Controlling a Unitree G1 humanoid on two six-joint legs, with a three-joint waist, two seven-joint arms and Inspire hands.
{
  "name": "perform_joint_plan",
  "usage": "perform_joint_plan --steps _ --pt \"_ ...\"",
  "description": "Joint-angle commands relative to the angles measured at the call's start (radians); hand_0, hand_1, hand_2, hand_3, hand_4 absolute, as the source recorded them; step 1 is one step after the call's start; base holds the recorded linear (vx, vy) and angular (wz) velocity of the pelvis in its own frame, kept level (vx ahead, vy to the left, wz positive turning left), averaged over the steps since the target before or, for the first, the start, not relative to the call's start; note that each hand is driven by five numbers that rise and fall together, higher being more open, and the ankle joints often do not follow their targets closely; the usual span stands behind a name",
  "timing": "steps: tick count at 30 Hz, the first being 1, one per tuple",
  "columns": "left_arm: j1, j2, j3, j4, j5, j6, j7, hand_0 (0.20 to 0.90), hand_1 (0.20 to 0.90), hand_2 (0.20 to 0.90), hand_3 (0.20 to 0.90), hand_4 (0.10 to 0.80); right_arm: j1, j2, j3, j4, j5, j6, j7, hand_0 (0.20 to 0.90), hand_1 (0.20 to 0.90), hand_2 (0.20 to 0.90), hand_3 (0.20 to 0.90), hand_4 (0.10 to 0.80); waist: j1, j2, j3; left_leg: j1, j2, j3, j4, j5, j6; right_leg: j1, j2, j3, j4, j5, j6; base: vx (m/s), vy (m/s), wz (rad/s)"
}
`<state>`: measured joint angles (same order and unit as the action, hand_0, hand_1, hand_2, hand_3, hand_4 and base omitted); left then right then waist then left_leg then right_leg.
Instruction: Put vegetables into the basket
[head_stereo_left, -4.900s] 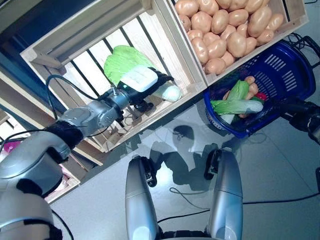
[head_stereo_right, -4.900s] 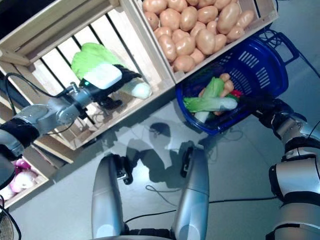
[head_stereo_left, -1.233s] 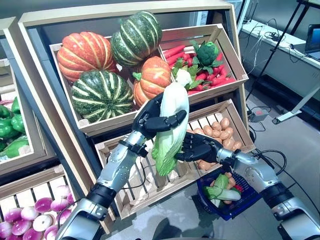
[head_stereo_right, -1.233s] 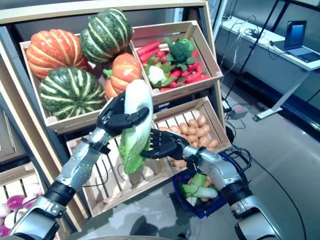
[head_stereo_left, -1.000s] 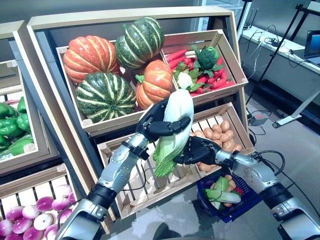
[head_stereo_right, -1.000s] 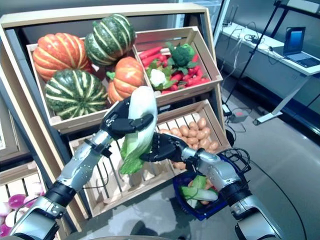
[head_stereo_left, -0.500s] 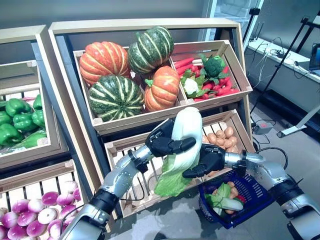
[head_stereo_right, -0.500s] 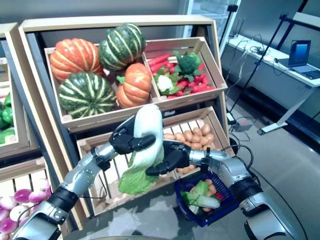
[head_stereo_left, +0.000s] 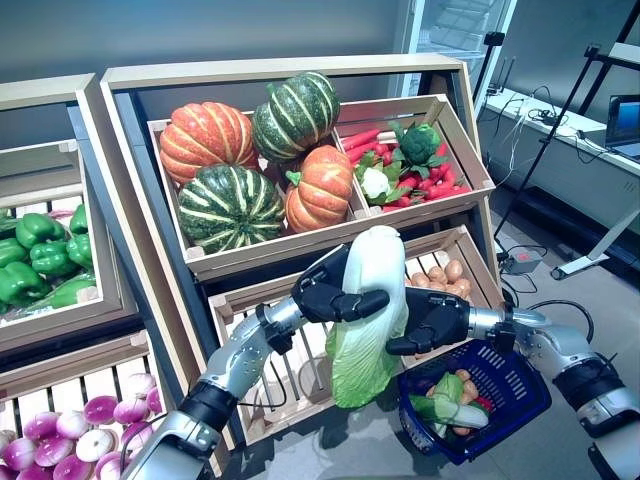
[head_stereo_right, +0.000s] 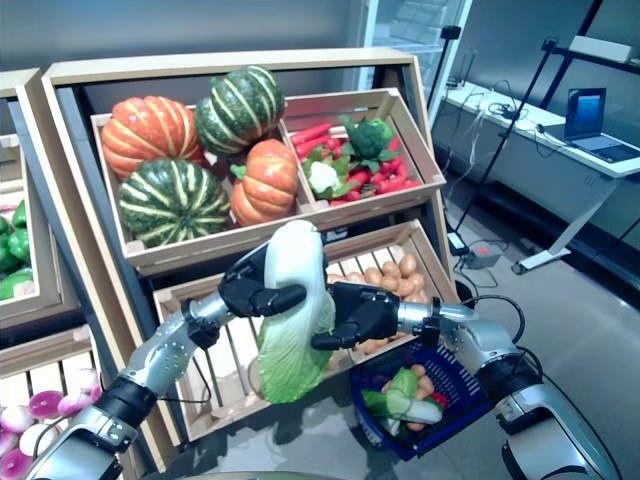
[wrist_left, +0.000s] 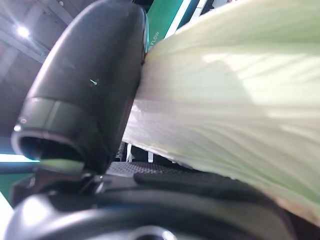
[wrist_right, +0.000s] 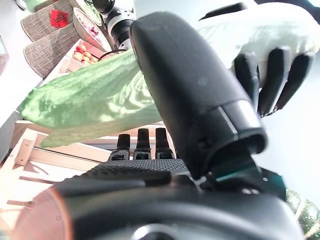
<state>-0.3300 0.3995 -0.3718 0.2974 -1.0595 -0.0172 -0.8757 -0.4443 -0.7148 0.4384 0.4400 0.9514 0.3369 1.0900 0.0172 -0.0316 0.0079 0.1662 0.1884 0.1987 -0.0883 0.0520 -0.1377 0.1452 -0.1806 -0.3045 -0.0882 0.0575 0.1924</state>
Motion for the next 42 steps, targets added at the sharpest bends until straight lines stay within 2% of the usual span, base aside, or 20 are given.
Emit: perform_joint_plan --steps 1,8,12,18,21,25,30,38,42 --pt "-0.040 0.030 0.111 0.133 -0.066 -0.060 0.017 0.300 0.300 0.300 0.300 0.400 -0.147 0.001 -0.203 0.028 0.251 -0.088 0.185 0.900 0.900 0.900 0.900 0.800 0.003 -0.027 -0.032 -0.021 -0.016 0.005 0.001 -0.047 0.022 0.016 -0.005 0.014 0.007 -0.013 -0.044 0.000 0.000 0.00" --pt "-0.069 0.029 0.126 0.162 -0.080 -0.080 0.036 0.300 0.300 0.300 0.300 0.400 -0.142 0.022 -0.180 0.030 0.216 -0.038 0.234 0.900 0.900 0.900 0.900 0.800 -0.003 -0.030 -0.031 -0.019 -0.013 0.010 0.001 -0.045 0.019 0.015 -0.006 0.016 0.008 -0.011 -0.042 0.000 0.000 0.00" --pt "-0.083 0.008 0.121 0.169 -0.090 -0.077 0.028 0.300 0.300 0.300 0.300 0.400 -0.141 0.063 -0.145 0.033 0.191 -0.007 0.276 0.900 0.900 0.900 0.900 0.800 -0.005 -0.031 -0.031 -0.020 -0.012 0.010 0.001 -0.042 0.019 0.013 -0.006 0.018 0.008 -0.012 -0.043 -0.002 0.000 -0.01" --pt "-0.107 -0.062 0.076 0.155 -0.096 -0.031 -0.037 0.300 0.300 0.300 0.300 0.400 -0.149 0.192 -0.072 0.011 0.169 0.041 0.299 0.900 0.900 0.900 0.900 0.800 -0.002 -0.028 -0.026 -0.020 -0.014 0.007 0.001 -0.041 0.019 0.015 -0.005 0.018 0.008 -0.012 -0.045 0.000 -0.004 -0.04" --pt "-0.124 -0.108 0.041 0.149 -0.128 0.011 -0.110 0.300 0.300 0.300 0.300 0.400 -0.157 0.264 -0.033 -0.004 0.165 0.074 0.312 0.900 0.900 0.900 0.900 0.800 -0.003 -0.025 -0.026 -0.017 -0.014 0.007 0.001 -0.043 0.019 0.017 -0.006 0.022 0.007 -0.013 -0.045 0.024 0.001 0.00" --pt "-0.140 -0.146 0.007 0.147 -0.154 0.040 -0.167 0.300 0.300 0.300 0.300 0.400 -0.171 0.316 -0.001 -0.005 0.143 0.100 0.301 0.900 0.900 0.900 0.900 0.800 -0.006 -0.023 -0.027 -0.015 -0.017 0.009 0.001 -0.045 0.019 0.019 -0.005 0.027 0.004 -0.012 -0.046 0.008 0.001 0.00" --pt "-0.150 -0.172 -0.026 0.137 -0.192 0.061 -0.157 0.300 0.300 0.300 0.300 0.400 -0.181 0.343 0.016 0.015 0.135 0.095 0.274 0.900 0.900 0.900 0.900 0.800 -0.008 -0.022 -0.029 -0.014 -0.017 0.013 0.001 -0.046 0.019 0.017 -0.005 0.029 0.003 -0.009 -0.045 0.000 0.000 0.00" --pt "-0.137 -0.200 -0.082 0.121 -0.200 0.088 -0.189 0.300 0.300 0.300 0.300 0.400 -0.219 0.334 0.018 0.092 0.081 0.112 0.252 0.900 0.900 0.900 0.900 0.800 -0.005 -0.025 -0.026 -0.017 -0.018 0.014 0.001 -0.046 0.020 0.011 -0.004 0.032 0.005 -0.008 -0.048 0.000 0.000 0.00" --pt "-0.133 -0.216 -0.140 0.091 -0.201 0.096 -0.199 0.300 0.300 0.300 0.300 0.400 -0.237 0.338 0.029 0.144 0.040 0.110 0.262 0.900 0.900 0.900 0.900 0.800 -0.001 -0.028 -0.024 -0.016 -0.018 0.008 0.001 -0.047 0.020 0.013 -0.003 0.031 0.008 -0.008 -0.048 0.016 -0.002 0.00"
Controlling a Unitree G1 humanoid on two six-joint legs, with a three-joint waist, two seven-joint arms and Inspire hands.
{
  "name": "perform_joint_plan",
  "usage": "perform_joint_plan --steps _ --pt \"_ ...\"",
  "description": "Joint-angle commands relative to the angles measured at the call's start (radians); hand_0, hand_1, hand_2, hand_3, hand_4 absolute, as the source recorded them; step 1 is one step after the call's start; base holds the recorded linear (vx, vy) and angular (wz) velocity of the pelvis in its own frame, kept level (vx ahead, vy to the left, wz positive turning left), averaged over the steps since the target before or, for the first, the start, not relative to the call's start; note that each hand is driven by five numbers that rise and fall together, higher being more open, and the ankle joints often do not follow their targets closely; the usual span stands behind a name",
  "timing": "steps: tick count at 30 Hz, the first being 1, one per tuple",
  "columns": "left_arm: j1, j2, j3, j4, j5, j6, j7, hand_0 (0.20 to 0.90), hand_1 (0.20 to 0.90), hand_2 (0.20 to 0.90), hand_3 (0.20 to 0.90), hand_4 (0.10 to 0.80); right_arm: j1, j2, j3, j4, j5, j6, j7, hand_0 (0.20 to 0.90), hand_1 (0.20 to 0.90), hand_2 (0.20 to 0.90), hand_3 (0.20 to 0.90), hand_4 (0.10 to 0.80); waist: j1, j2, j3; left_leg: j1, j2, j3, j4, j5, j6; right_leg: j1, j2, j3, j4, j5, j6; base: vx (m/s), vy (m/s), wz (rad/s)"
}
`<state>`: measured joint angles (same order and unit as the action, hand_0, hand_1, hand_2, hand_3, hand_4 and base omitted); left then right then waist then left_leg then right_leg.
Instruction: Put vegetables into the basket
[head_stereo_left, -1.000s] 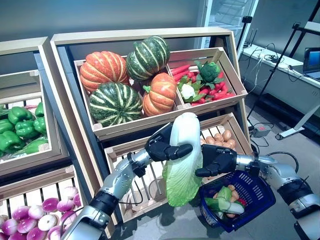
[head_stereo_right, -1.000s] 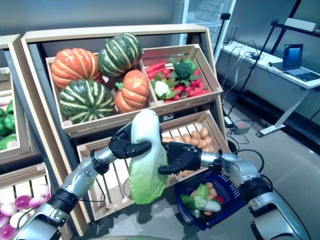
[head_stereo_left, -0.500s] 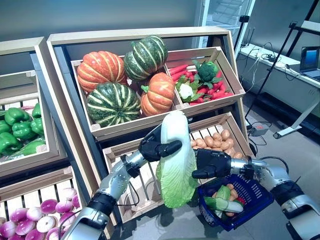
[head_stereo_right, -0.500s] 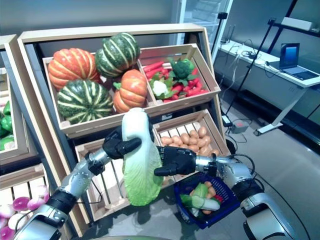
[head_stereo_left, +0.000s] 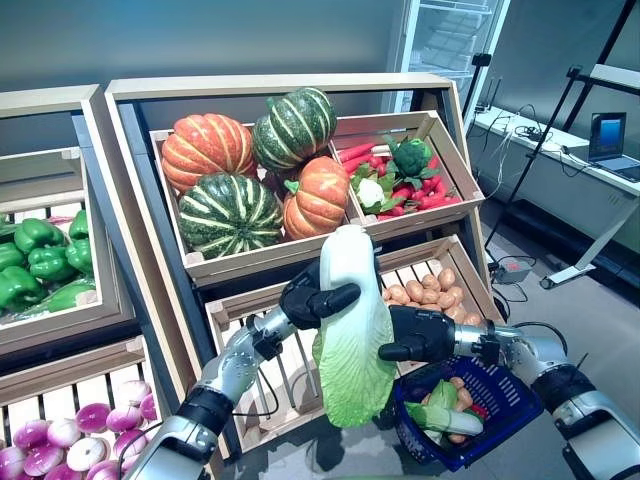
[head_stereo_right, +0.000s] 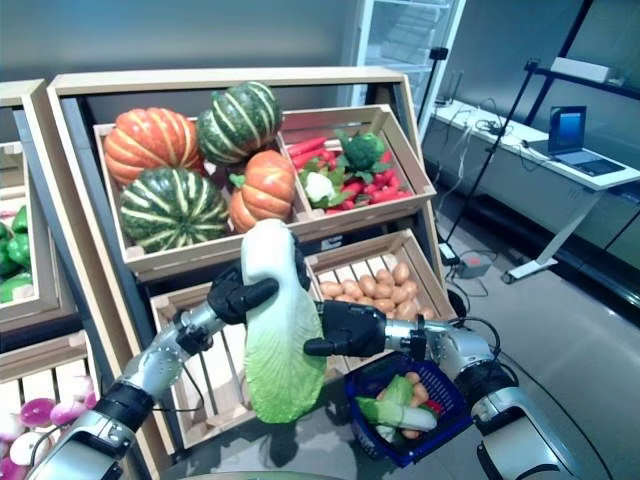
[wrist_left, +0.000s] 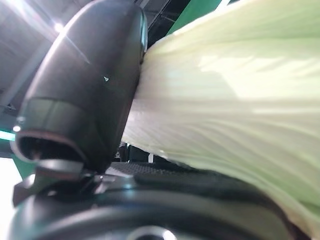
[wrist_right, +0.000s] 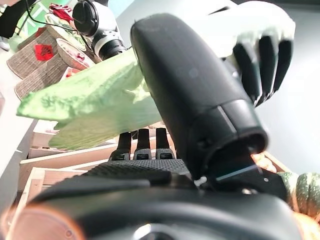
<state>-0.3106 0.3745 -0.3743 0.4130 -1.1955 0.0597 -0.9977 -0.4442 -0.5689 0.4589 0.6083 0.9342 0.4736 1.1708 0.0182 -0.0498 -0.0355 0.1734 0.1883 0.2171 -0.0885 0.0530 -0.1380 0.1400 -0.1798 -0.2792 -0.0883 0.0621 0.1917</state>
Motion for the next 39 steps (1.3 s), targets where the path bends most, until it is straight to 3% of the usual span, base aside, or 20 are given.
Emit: perform_joint_plan --steps 1,13,24,25,26,39 --pt "-0.152 -0.192 -0.141 -0.025 -0.065 0.019 -0.080 0.300 0.300 0.300 0.300 0.400 -0.238 0.193 0.009 -0.020 0.051 -0.028 0.182 0.900 0.900 0.900 0.900 0.800 -0.002 -0.011 0.019 -0.023 -0.018 -0.010 0.001 -0.048 0.020 0.018 -0.004 0.005 0.008 -0.013 -0.047 0.000 0.000 0.00" --pt "-0.172 -0.196 -0.255 -0.097 -0.140 0.021 -0.084 0.300 0.300 0.300 0.300 0.400 -0.268 0.215 0.059 0.139 -0.009 -0.015 0.065 0.900 0.900 0.900 0.900 0.800 0.003 -0.017 0.021 -0.023 -0.018 -0.015 0.001 -0.046 0.019 0.018 -0.005 0.003 0.007 -0.006 -0.046 0.000 0.000 0.00" --pt "-0.175 -0.191 -0.297 -0.101 -0.162 0.015 -0.067 0.300 0.300 0.300 0.300 0.400 -0.282 0.305 0.040 0.144 0.159 -0.015 -0.075 0.900 0.900 0.900 0.900 0.800 0.005 -0.008 0.030 -0.020 -0.017 -0.014 0.001 -0.040 0.018 0.021 -0.006 0.004 0.005 -0.002 -0.046 0.000 0.000 0.00" --pt "-0.176 -0.193 -0.299 -0.098 -0.165 0.006 -0.065 0.300 0.300 0.300 0.300 0.400 -0.285 0.314 0.037 0.140 0.197 -0.015 -0.098 0.568 0.568 0.568 0.568 0.579 0.006 -0.006 0.031 -0.021 -0.018 -0.015 0.001 -0.040 0.019 0.021 -0.006 0.004 0.005 -0.003 -0.047 0.000 0.000 0.00" --pt "-0.179 -0.192 -0.299 -0.101 -0.170 0.004 -0.060 0.300 0.300 0.300 0.300 0.400 -0.286 0.323 0.027 0.137 0.223 -0.009 -0.114 0.300 0.300 0.300 0.300 0.400 0.007 -0.005 0.031 -0.020 -0.018 -0.017 0.001 -0.041 0.019 0.022 -0.007 0.003 0.006 -0.004 -0.047 0.000 0.000 0.00" --pt "-0.180 -0.165 -0.239 -0.100 -0.106 -0.017 -0.026 0.300 0.300 0.300 0.300 0.400 -0.255 0.274 -0.009 0.147 0.176 0.004 -0.112 0.300 0.300 0.300 0.300 0.400 0.012 -0.002 0.026 -0.013 -0.018 -0.023 0.001 -0.044 0.020 0.031 -0.011 -0.009 0.007 -0.008 -0.046 0.000 0.000 0.00"
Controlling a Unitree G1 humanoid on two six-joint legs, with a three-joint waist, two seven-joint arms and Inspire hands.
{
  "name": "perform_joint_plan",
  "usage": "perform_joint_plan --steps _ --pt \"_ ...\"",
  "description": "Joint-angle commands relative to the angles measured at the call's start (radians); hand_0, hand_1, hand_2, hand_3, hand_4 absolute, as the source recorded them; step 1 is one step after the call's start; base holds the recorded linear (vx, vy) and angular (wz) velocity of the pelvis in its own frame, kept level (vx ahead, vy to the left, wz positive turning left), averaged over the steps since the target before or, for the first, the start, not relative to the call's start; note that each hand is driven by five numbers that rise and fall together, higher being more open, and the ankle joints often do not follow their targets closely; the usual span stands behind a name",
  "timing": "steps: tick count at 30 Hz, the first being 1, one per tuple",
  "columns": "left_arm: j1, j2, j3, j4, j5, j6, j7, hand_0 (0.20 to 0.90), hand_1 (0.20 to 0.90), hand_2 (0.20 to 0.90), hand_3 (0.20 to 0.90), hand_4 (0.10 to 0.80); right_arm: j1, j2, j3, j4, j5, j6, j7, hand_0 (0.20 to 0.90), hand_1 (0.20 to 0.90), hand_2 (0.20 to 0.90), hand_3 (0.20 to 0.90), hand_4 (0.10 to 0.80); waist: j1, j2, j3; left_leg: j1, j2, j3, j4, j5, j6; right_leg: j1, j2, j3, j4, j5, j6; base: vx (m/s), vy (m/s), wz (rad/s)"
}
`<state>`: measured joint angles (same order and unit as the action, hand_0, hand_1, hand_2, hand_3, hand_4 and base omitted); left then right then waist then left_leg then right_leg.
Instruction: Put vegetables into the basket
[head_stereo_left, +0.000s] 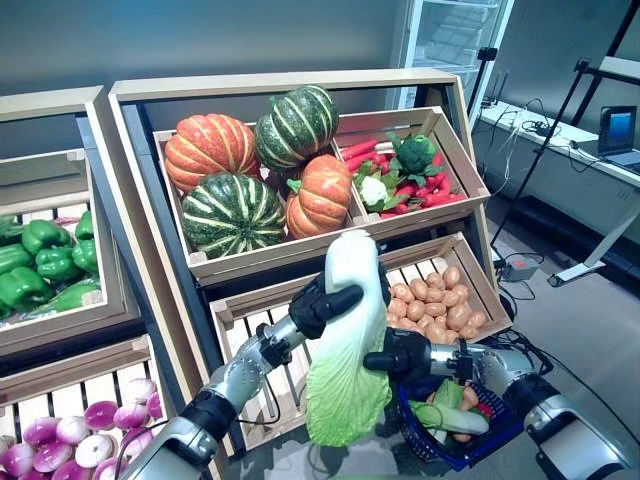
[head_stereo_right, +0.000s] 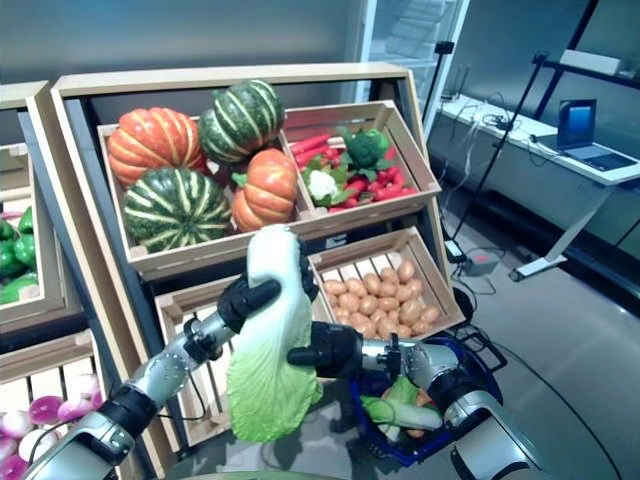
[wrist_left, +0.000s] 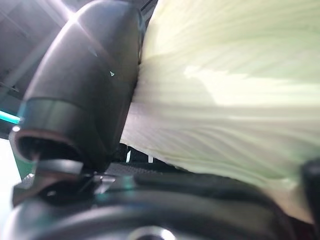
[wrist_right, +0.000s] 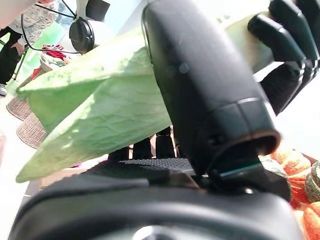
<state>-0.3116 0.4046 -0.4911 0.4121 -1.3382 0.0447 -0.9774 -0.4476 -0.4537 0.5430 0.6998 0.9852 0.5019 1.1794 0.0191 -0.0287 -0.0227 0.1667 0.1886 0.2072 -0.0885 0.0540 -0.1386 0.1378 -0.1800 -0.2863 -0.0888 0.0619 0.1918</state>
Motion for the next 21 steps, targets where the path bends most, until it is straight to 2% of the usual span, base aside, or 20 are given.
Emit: perform_joint_plan --steps 1,11,12,13,18,21 --pt "-0.179 -0.194 -0.119 -0.098 0.040 -0.002 -0.046 0.300 0.300 0.300 0.300 0.400 -0.249 0.156 -0.094 0.058 0.123 -0.025 -0.119 0.300 0.300 0.300 0.300 0.400 0.011 -0.023 0.013 -0.006 -0.019 -0.013 0.001 -0.045 0.020 0.034 -0.010 -0.002 0.007 -0.007 -0.046 0.000 0.000 0.00" --pt "-0.160 -0.165 -0.050 -0.068 0.096 0.020 -0.042 0.300 0.300 0.300 0.300 0.400 -0.202 0.105 -0.123 0.065 0.098 -0.033 -0.124 0.300 0.300 0.300 0.300 0.400 0.006 -0.022 0.008 -0.003 -0.016 -0.002 0.001 -0.042 0.019 0.034 -0.010 -0.001 0.002 0.000 -0.044 0.000 0.000 0.00" --pt "-0.157 -0.163 -0.042 -0.062 0.104 0.034 -0.036 0.554 0.554 0.554 0.554 0.569 -0.196 0.098 -0.129 0.064 0.103 -0.036 -0.128 0.300 0.300 0.300 0.300 0.400 0.005 -0.023 0.008 -0.003 -0.016 0.000 0.001 -0.042 0.019 0.033 -0.010 -0.001 0.002 0.000 -0.044 0.000 0.000 0.00" --pt "-0.156 -0.159 -0.031 -0.051 0.118 0.051 -0.026 0.900 0.900 0.900 0.900 0.800 -0.195 0.092 -0.135 0.064 0.112 -0.038 -0.140 0.300 0.300 0.300 0.300 0.400 0.004 -0.023 0.009 -0.004 -0.015 0.001 0.001 -0.041 0.018 0.032 -0.010 0.001 0.002 0.002 -0.044 0.000 0.000 0.00" --pt "-0.132 -0.150 -0.002 -0.024 0.167 0.070 -0.013 0.900 0.900 0.900 0.900 0.800 -0.170 0.069 -0.167 0.062 0.112 -0.044 -0.149 0.300 0.300 0.300 0.300 0.400 0.002 -0.022 0.008 -0.004 -0.015 0.006 0.001 -0.040 0.019 0.029 -0.010 0.002 0.002 0.004 -0.041 0.000 0.000 0.00" --pt "-0.112 -0.120 0.043 0.001 0.209 0.076 0.003 0.900 0.900 0.900 0.900 0.800 -0.137 0.039 -0.198 0.064 0.105 -0.045 -0.152 0.300 0.300 0.300 0.300 0.400 0.000 -0.020 0.006 -0.004 -0.014 0.013 0.001 -0.039 0.019 0.026 -0.011 0.005 0.002 0.006 -0.039 0.000 0.000 0.00"
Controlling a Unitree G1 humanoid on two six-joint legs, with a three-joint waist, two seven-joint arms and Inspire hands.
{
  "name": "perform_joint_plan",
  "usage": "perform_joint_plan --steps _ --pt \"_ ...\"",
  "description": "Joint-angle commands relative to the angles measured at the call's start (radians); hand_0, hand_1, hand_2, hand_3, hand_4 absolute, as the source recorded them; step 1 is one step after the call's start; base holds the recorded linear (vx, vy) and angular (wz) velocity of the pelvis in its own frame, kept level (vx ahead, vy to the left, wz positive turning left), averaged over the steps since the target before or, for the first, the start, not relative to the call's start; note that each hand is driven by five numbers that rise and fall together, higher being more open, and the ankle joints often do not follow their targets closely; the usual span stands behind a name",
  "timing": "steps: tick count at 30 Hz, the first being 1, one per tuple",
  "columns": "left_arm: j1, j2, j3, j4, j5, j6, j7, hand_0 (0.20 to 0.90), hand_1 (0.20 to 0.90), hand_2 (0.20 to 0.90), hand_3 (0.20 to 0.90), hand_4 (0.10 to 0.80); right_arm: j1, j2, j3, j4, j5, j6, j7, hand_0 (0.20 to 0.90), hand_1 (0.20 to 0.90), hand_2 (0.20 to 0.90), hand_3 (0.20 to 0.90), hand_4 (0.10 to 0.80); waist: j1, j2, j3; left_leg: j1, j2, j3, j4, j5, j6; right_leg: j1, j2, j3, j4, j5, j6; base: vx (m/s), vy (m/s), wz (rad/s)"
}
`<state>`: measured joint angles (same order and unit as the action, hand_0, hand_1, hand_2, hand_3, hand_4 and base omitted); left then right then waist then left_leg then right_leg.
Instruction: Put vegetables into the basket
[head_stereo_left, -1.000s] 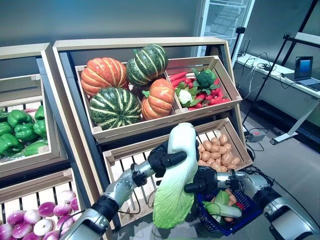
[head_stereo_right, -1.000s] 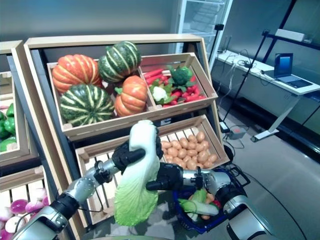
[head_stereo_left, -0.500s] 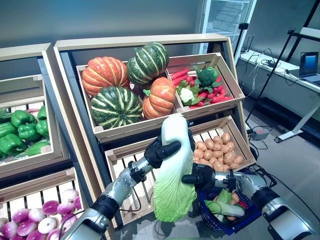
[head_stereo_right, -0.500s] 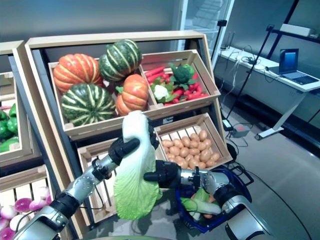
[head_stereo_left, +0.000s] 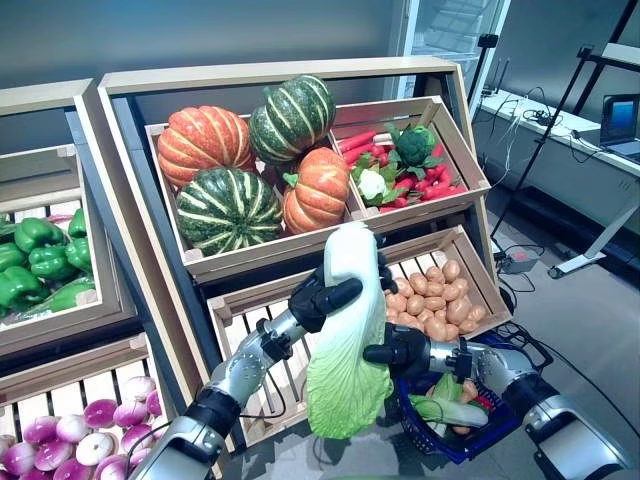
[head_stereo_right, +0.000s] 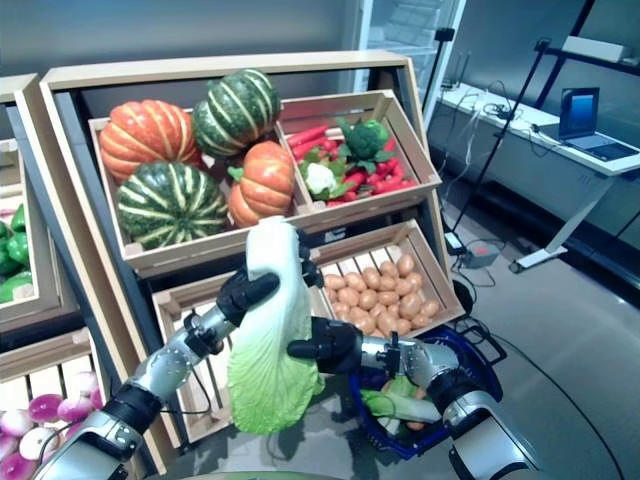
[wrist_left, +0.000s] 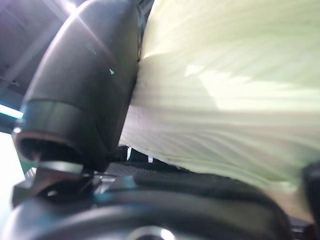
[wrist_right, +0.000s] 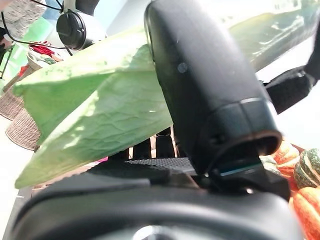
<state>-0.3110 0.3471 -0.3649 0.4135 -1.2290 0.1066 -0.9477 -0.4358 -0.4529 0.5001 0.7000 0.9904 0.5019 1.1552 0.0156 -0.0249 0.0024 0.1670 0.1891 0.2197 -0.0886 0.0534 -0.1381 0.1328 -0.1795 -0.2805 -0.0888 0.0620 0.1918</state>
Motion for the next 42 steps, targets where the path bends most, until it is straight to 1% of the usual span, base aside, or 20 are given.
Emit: perform_joint_plan --steps 1,3,7,10,12,15,18,22,28,30,33,34,35,36,37,38,39,40,41,42 --pt "-0.105 -0.048 -0.066 0.013 0.120 0.012 -0.023 0.900 0.900 0.900 0.900 0.800 -0.135 0.024 -0.167 0.064 0.093 -0.045 -0.130 0.300 0.300 0.300 0.300 0.400 0.003 -0.023 -0.019 -0.004 -0.013 0.004 0.001 -0.038 0.019 0.030 -0.012 -0.001 0.001 0.006 -0.038 0.000 0.000 0.00" --pt "-0.094 -0.012 -0.040 0.036 0.142 -0.007 -0.004 0.900 0.900 0.900 0.900 0.800 -0.106 0.002 -0.184 0.062 0.091 -0.050 -0.139 0.300 0.300 0.300 0.300 0.400 0.000 -0.021 -0.017 -0.003 -0.012 0.008 0.001 -0.035 0.018 0.029 -0.012 0.001 0.001 0.010 -0.036 0.000 0.000 0.00" --pt "-0.090 0.053 0.032 0.071 0.143 -0.090 0.088 0.900 0.900 0.900 0.900 0.800 -0.060 -0.049 -0.228 0.074 0.093 -0.048 -0.145 0.300 0.300 0.300 0.300 0.400 -0.002 -0.022 -0.016 -0.002 -0.009 0.013 0.001 -0.033 0.019 0.026 -0.012 0.003 0.001 0.010 -0.033 0.000 0.000 0.00" --pt "-0.084 0.088 0.093 0.088 0.148 -0.148 0.132 0.900 0.900 0.900 0.900 0.800 -0.017 -0.082 -0.265 0.112 0.069 -0.068 -0.150 0.300 0.300 0.300 0.300 0.400 -0.003 -0.022 -0.015 -0.003 -0.007 0.017 0.001 -0.031 0.019 0.025 -0.013 0.004 0.001 0.010 -0.032 -0.003 0.003 -0.01" --pt "-0.079 0.106 0.115 0.090 0.139 -0.171 0.151 0.900 0.900 0.900 0.900 0.800 0.003 -0.098 -0.286 0.127 0.052 -0.070 -0.147 0.300 0.300 0.300 0.300 0.400 -0.005 -0.022 -0.014 -0.003 -0.007 0.017 0.001 -0.031 0.019 0.023 -0.012 0.005 0.001 0.010 -0.032 -0.012 0.006 -0.03" --pt "-0.073 0.137 0.174 0.095 0.096 -0.189 0.154 0.900 0.900 0.900 0.900 0.800 0.052 -0.125 -0.325 0.172 0.044 -0.076 -0.120 0.300 0.300 0.300 0.300 0.400 -0.008 -0.022 -0.011 -0.005 -0.005 0.020 0.001 -0.029 0.019 0.020 -0.012 0.006 0.001 0.013 -0.030 -0.018 0.004 -0.08" --pt "-0.066 0.148 0.200 0.099 0.079 -0.206 0.149 0.900 0.900 0.900 0.900 0.800 0.083 -0.125 -0.343 0.182 0.043 -0.097 -0.125 0.300 0.300 0.300 0.300 0.400 -0.012 -0.022 -0.006 -0.006 -0.004 0.023 0.001 -0.024 0.019 0.017 -0.011 0.011 0.001 0.015 -0.031 -0.021 0.003 -0.11" --pt "-0.072 0.150 0.235 0.124 0.082 -0.196 0.144 0.900 0.900 0.900 0.900 0.800 0.115 -0.119 -0.393 0.214 0.077 -0.141 -0.178 0.300 0.300 0.300 0.300 0.400 -0.019 -0.019 -0.002 -0.008 -0.004 0.023 0.001 -0.026 0.019 0.015 -0.010 0.015 0.001 0.012 -0.032 -0.008 0.001 -0.02" --pt "-0.058 0.144 0.255 0.164 0.109 -0.179 0.134 0.900 0.900 0.900 0.900 0.800 0.135 -0.124 -0.462 0.267 0.100 -0.188 -0.260 0.300 0.300 0.300 0.300 0.400 -0.020 -0.014 0.001 -0.005 -0.006 0.021 0.001 -0.030 0.018 0.017 -0.009 0.018 0.001 0.010 -0.030 -0.002 0.000 -0.02" --pt "-0.052 0.140 0.258 0.183 0.127 -0.181 0.141 0.900 0.900 0.900 0.900 0.800 0.136 -0.124 -0.486 0.286 0.107 -0.193 -0.296 0.300 0.300 0.300 0.300 0.400 -0.020 -0.014 0.003 -0.003 -0.007 0.022 0.001 -0.031 0.018 0.017 -0.009 0.020 0.001 0.010 -0.029 0.002 -0.015 -0.03" --pt "-0.046 0.139 0.262 0.218 0.178 -0.212 0.189 0.900 0.900 0.900 0.900 0.800 0.132 -0.123 -0.517 0.331 0.137 -0.222 -0.399 0.300 0.300 0.300 0.300 0.400 -0.019 -0.013 0.007 0.006 -0.009 0.029 0.001 -0.032 0.022 0.018 -0.007 0.027 0.001 0.010 -0.031 0.012 -0.011 -0.03" --pt "-0.044 0.140 0.261 0.230 0.230 -0.247 0.231 0.900 0.900 0.900 0.900 0.800 0.129 -0.118 -0.531 0.350 0.148 -0.240 -0.450 0.300 0.300 0.300 0.300 0.400 -0.018 -0.012 0.009 0.009 -0.011 0.031 0.001 -0.032 0.023 0.019 -0.005 0.029 0.002 0.009 -0.032 0.030 -0.020 -0.05" --pt "-0.040 0.146 0.251 0.250 0.301 -0.302 0.281 0.900 0.900 0.900 0.900 0.800 0.128 -0.112 -0.552 0.376 0.163 -0.260 -0.529 0.300 0.300 0.300 0.300 0.400 -0.018 -0.008 0.016 0.014 -0.012 0.035 0.005 -0.031 0.025 0.019 -0.003 0.035 0.011 0.005 -0.035 0.022 -0.017 -0.04" --pt "-0.039 0.149 0.246 0.255 0.320 -0.315 0.296 0.900 0.900 0.900 0.900 0.800 0.128 -0.111 -0.559 0.382 0.170 -0.269 -0.554 0.300 0.300 0.300 0.300 0.400 -0.018 -0.007 0.020 0.014 -0.013 0.036 0.010 -0.031 0.026 0.019 -0.003 0.037 0.015 0.003 -0.036 0.005 -0.016 -0.04" --pt "-0.040 0.155 0.236 0.264 0.372 -0.353 0.345 0.900 0.900 0.900 0.900 0.800 0.127 -0.106 -0.580 0.401 0.183 -0.284 -0.620 0.300 0.300 0.300 0.300 0.400 -0.017 -0.004 0.032 0.013 -0.014 0.039 0.023 -0.033 0.028 0.014 -0.001 0.041 0.036 -0.006 -0.040 -0.029 -0.020 -0.05" --pt "-0.045 0.162 0.230 0.267 0.399 -0.371 0.378 0.900 0.900 0.900 0.900 0.800 0.122 -0.106 -0.593 0.422 0.196 -0.300 -0.662 0.300 0.300 0.300 0.300 0.400 -0.015 -0.001 0.046 0.001 -0.014 0.040 0.054 -0.042 0.029 0.001 -0.002 0.043 0.065 -0.019 -0.044 -0.159 -0.045 -0.07" --pt "-0.070 0.172 0.208 0.271 0.449 -0.412 0.461 0.900 0.900 0.900 0.900 0.800 0.095 -0.105 -0.612 0.460 0.228 -0.340 -0.734 0.300 0.300 0.300 0.300 0.400 -0.011 0.003 0.087 -0.051 -0.011 0.032 0.151 -0.069 0.029 -0.041 -0.005 0.044 0.143 -0.049 -0.059 -0.171 -0.041 -0.06" --pt "-0.076 0.172 0.206 0.272 0.455 -0.415 0.467 0.900 0.900 0.900 0.900 0.800 0.089 -0.105 -0.613 0.464 0.232 -0.344 -0.739 0.300 0.300 0.300 0.300 0.400 -0.010 0.002 0.091 -0.063 -0.009 0.030 0.170 -0.077 0.029 -0.050 -0.006 0.044 0.157 -0.055 -0.060 -0.224 -0.045 -0.05" --pt "-0.092 0.177 0.196 0.275 0.480 -0.434 0.498 0.900 0.900 0.900 0.900 0.800 0.073 -0.105 -0.612 0.475 0.246 -0.363 -0.762 0.300 0.300 0.300 0.300 0.400 -0.009 0.004 0.113 -0.090 -0.006 0.024 0.211 -0.091 0.029 -0.073 -0.009 0.044 0.191 -0.066 -0.066 -0.235 -0.057 -0.07" --pt "-0.129 0.190 0.175 0.282 0.513 -0.466 0.546 0.900 0.900 0.900 0.900 0.800 0.045 -0.104 -0.610 0.483 0.272 -0.399 -0.813 0.300 0.300 0.300 0.300 0.400 -0.008 0.005 0.159 -0.155 0.002 0.010 0.303 -0.124 0.027 -0.128 -0.021 0.045 0.265 -0.089 -0.076 -0.312 -0.081 -0.08"
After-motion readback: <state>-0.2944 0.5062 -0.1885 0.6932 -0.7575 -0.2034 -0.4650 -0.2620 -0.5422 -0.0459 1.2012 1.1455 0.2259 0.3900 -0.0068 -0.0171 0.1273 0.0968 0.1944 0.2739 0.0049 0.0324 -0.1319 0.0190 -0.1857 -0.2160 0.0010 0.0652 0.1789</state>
